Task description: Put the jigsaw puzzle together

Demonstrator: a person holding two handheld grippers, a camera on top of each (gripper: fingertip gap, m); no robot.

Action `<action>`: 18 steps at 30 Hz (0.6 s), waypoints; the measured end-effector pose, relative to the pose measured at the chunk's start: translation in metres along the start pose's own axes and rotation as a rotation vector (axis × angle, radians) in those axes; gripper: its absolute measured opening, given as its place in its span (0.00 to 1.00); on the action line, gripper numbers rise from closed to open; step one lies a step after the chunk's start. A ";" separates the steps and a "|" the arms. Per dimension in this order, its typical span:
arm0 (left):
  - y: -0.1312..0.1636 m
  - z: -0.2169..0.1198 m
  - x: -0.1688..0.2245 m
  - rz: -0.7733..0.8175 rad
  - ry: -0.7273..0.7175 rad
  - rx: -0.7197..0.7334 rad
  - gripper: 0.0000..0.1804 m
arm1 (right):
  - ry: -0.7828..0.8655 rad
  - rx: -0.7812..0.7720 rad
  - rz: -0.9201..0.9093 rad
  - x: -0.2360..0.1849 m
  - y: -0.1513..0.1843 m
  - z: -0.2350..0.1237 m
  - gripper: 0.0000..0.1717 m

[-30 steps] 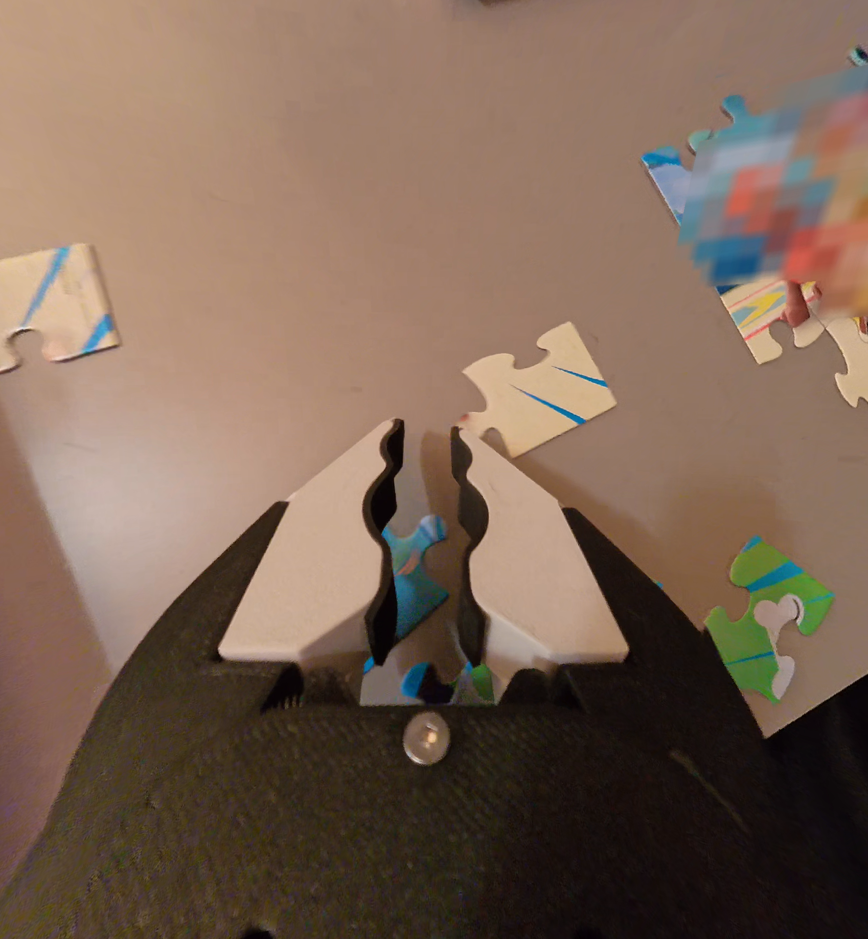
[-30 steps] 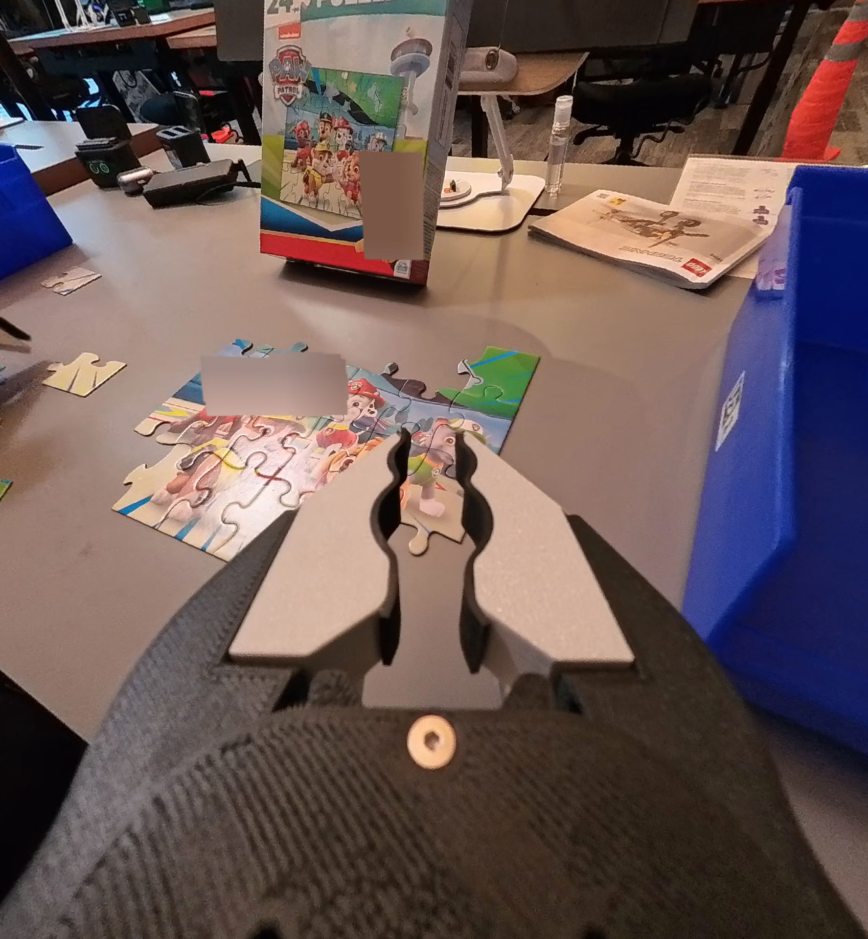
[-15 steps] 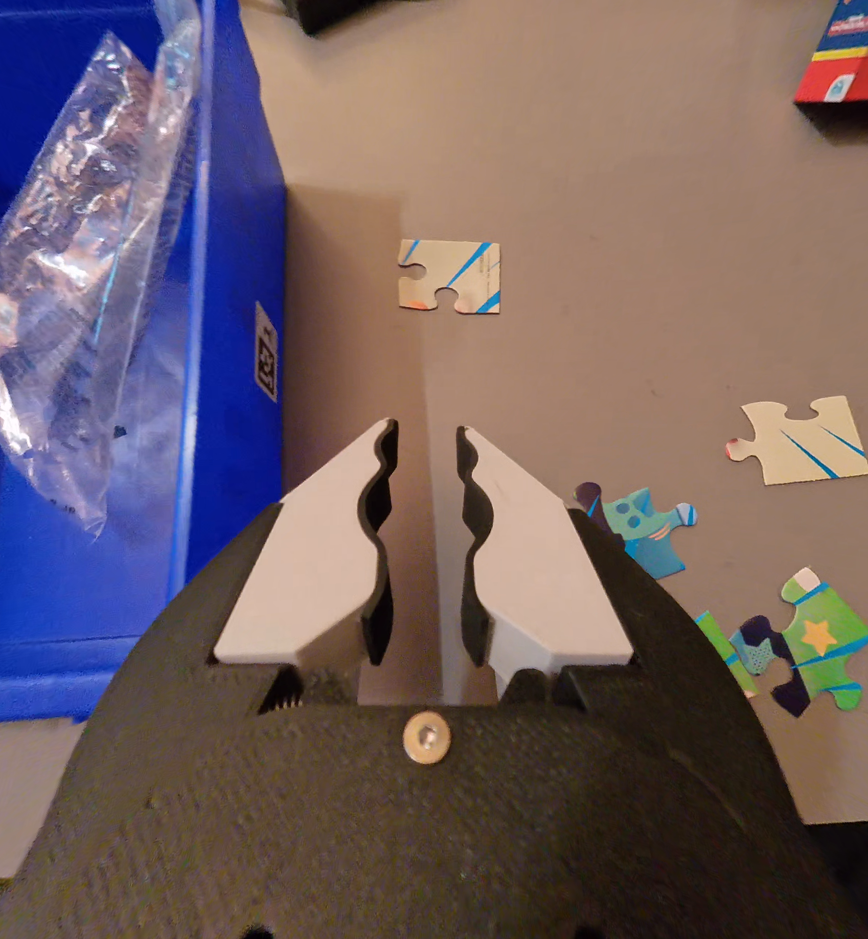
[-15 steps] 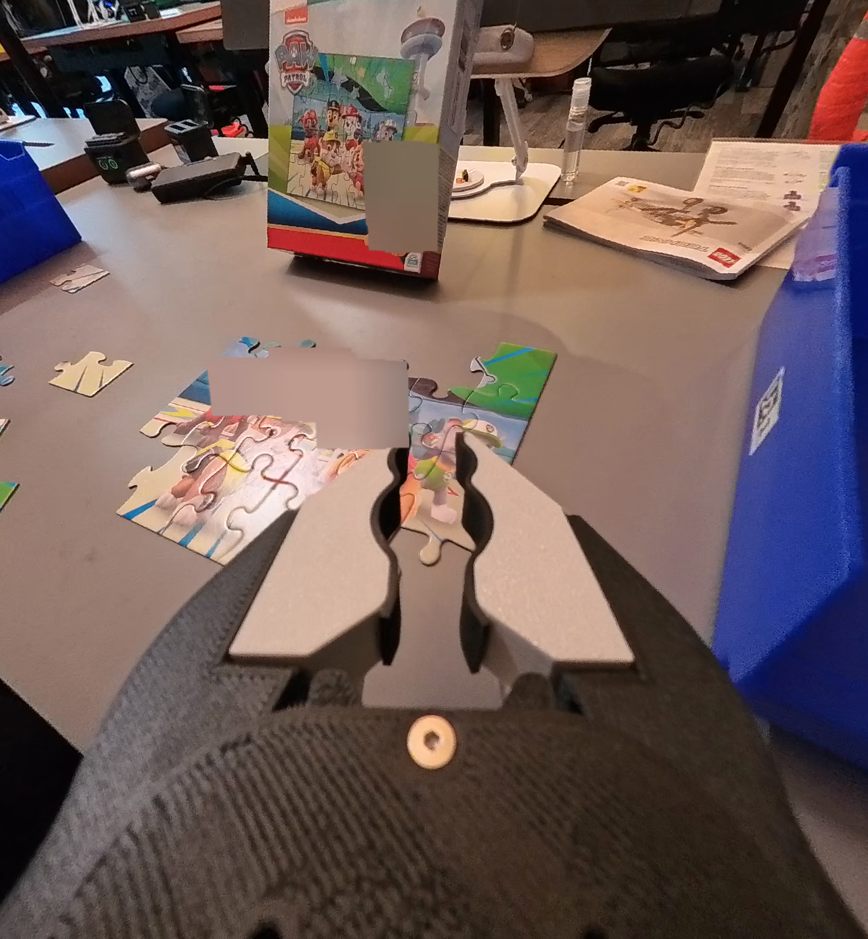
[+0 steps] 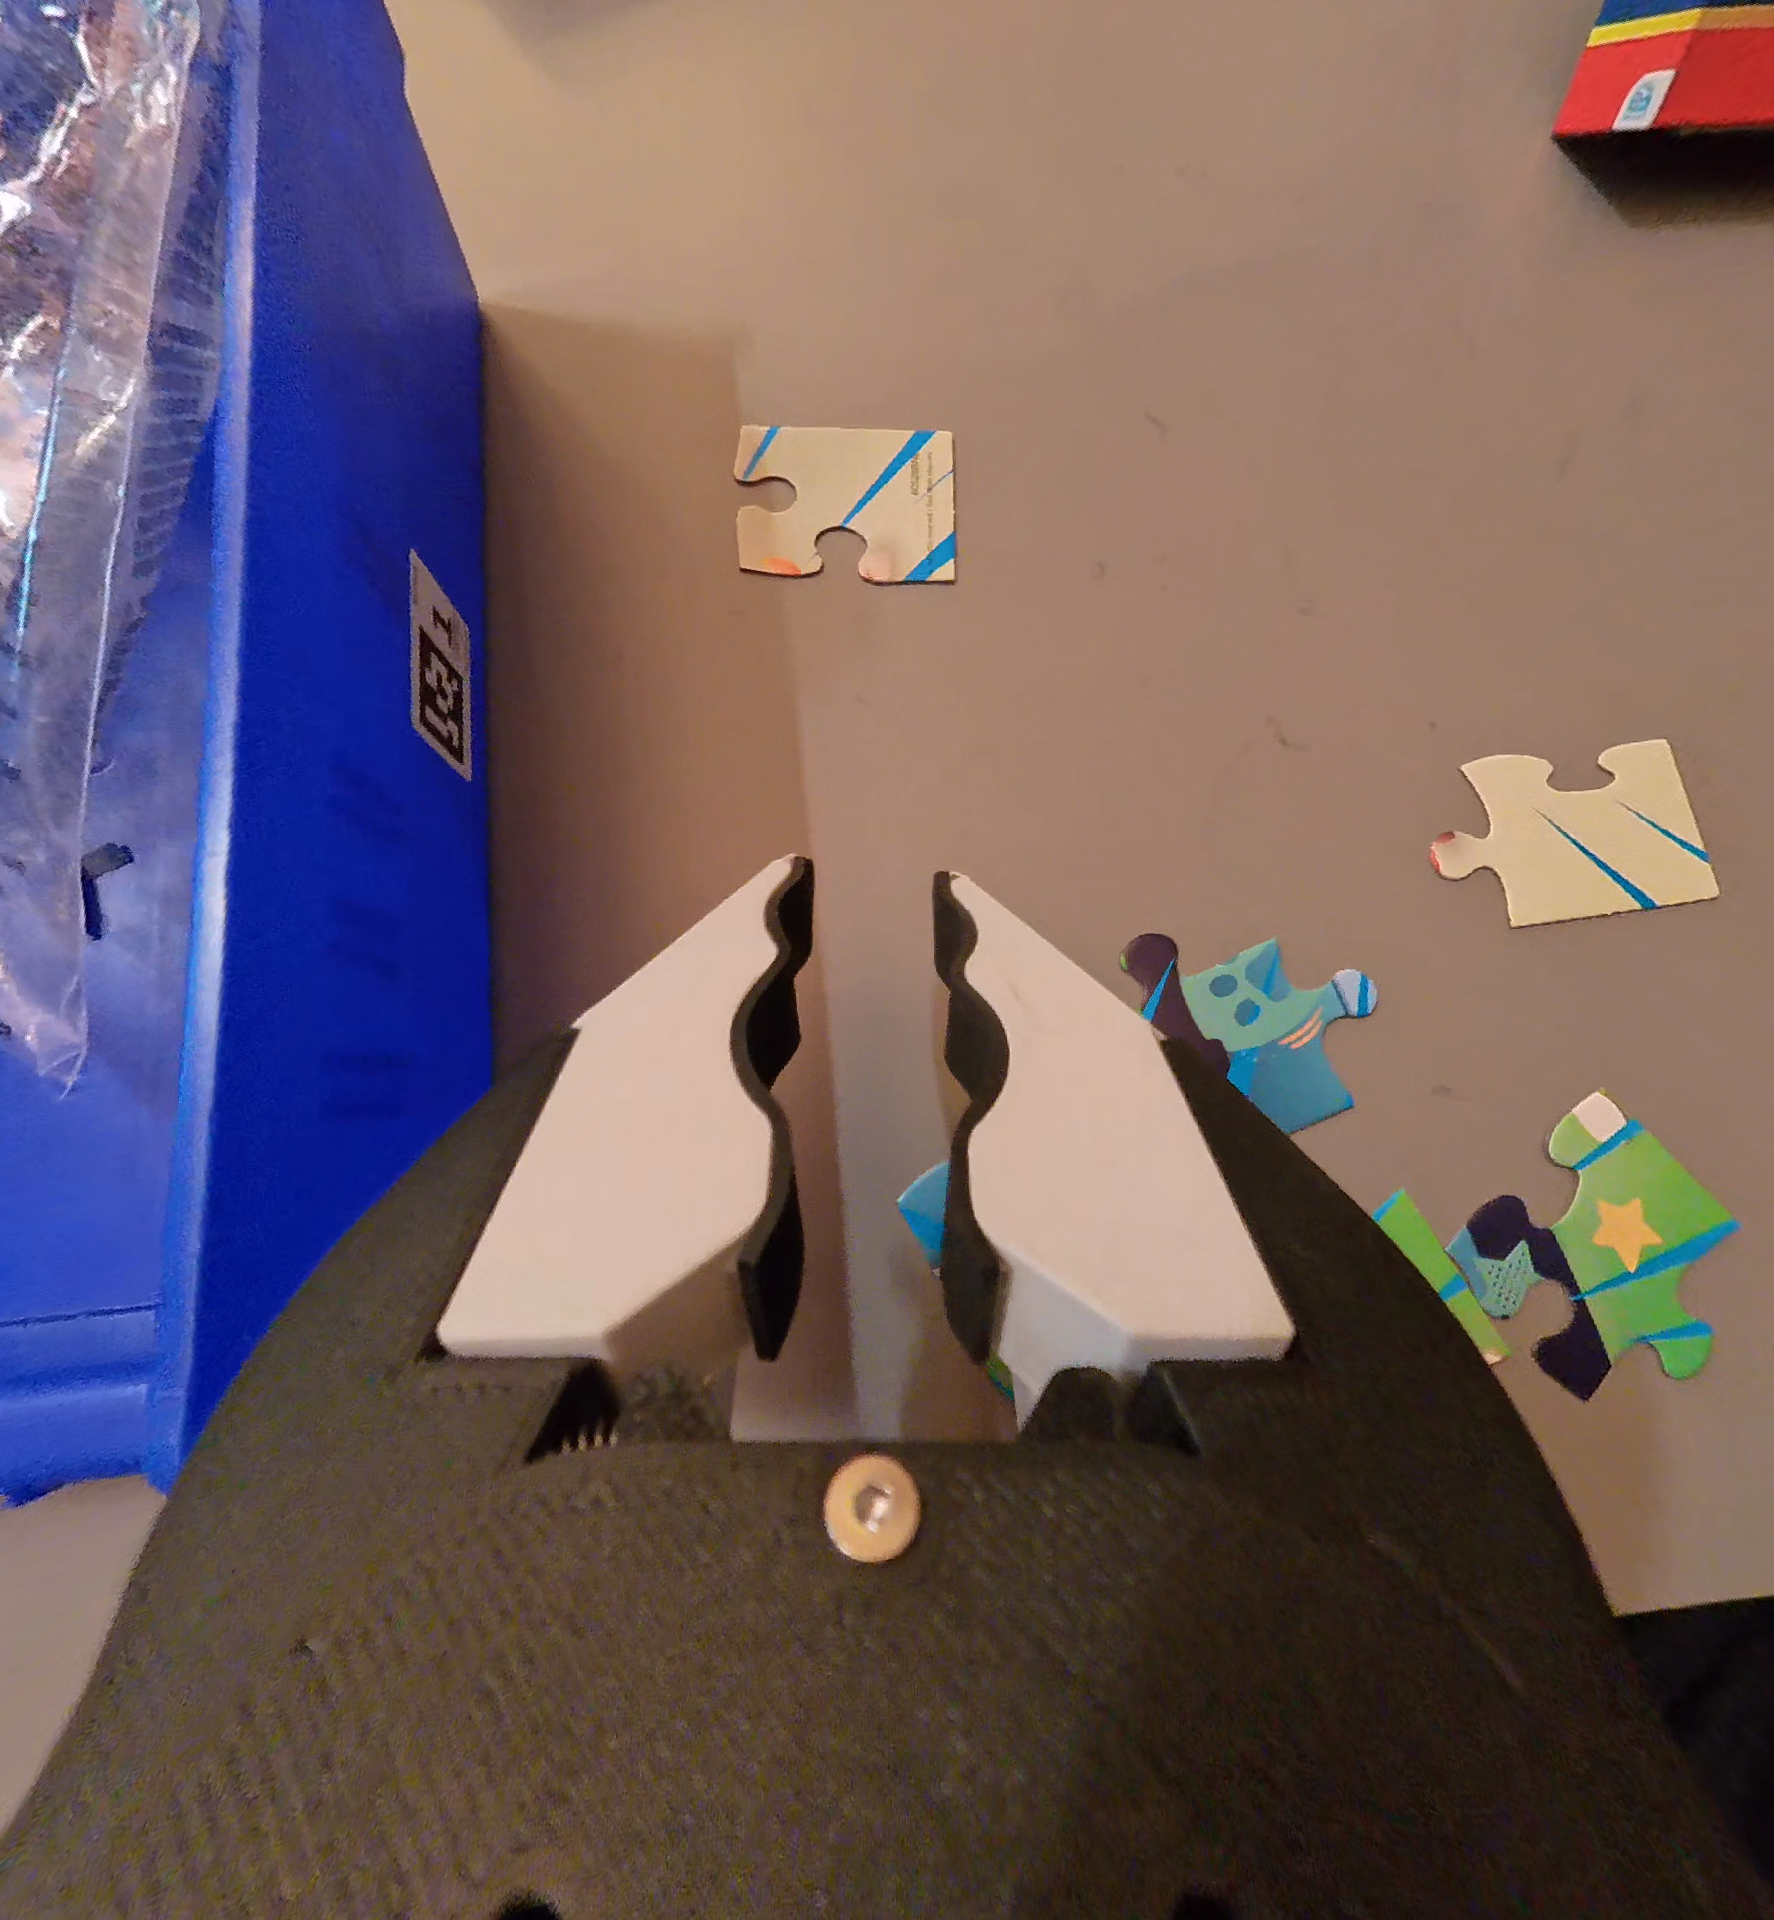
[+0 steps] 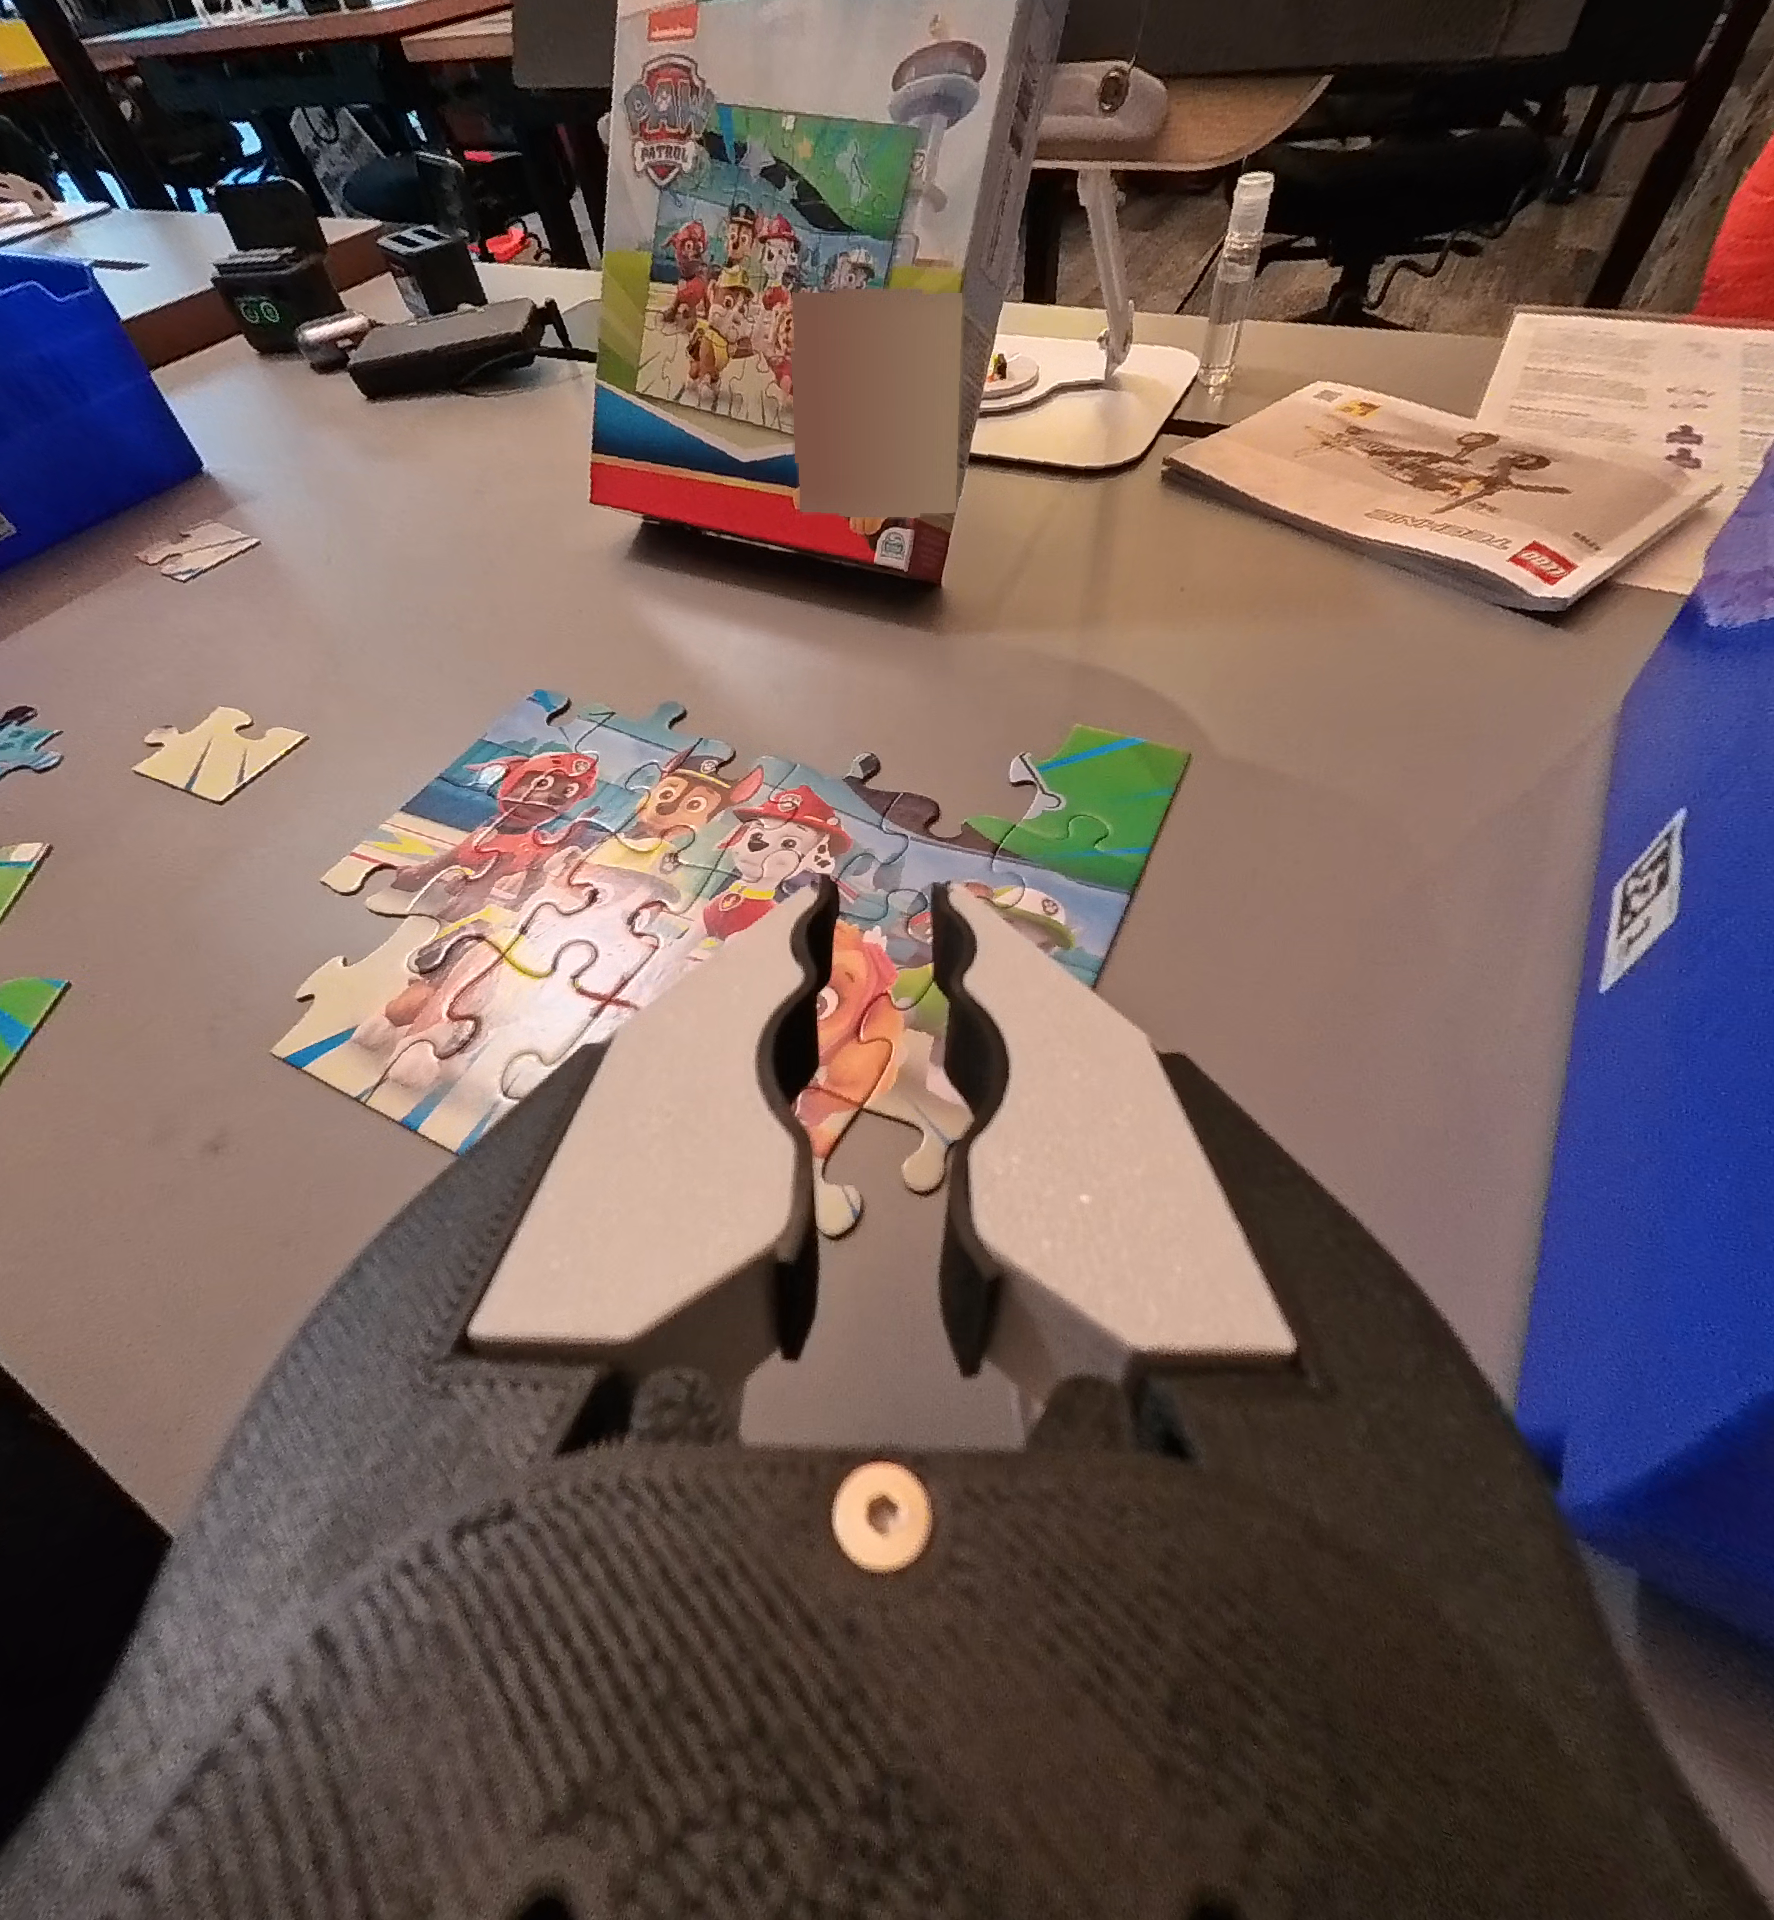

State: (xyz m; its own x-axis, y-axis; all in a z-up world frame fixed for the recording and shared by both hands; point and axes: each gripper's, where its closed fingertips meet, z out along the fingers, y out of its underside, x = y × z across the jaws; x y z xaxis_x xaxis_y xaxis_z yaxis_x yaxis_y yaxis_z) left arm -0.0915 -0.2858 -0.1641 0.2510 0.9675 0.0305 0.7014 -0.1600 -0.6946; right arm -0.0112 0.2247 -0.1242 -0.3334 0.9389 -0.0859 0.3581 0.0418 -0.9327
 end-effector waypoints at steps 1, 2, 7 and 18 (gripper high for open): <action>0.000 0.000 0.001 0.003 0.002 0.000 0.12 | 0.001 0.001 0.002 0.000 0.000 -0.001 0.10; -0.001 0.001 0.002 0.005 0.004 0.000 0.12 | 0.002 0.003 0.004 0.000 0.000 -0.001 0.10; -0.002 0.002 0.006 0.014 0.010 0.001 0.12 | 0.004 0.006 0.007 0.000 0.000 -0.003 0.10; -0.014 0.006 0.014 -0.055 0.056 0.063 0.29 | 0.000 0.011 0.015 0.002 0.001 -0.003 0.10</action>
State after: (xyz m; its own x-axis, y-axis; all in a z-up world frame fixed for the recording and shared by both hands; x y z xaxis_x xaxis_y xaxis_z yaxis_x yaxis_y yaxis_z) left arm -0.1024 -0.2690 -0.1582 0.2516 0.9617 0.1086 0.6719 -0.0928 -0.7348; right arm -0.0089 0.2272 -0.1247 -0.3281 0.9393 -0.0998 0.3539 0.0242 -0.9350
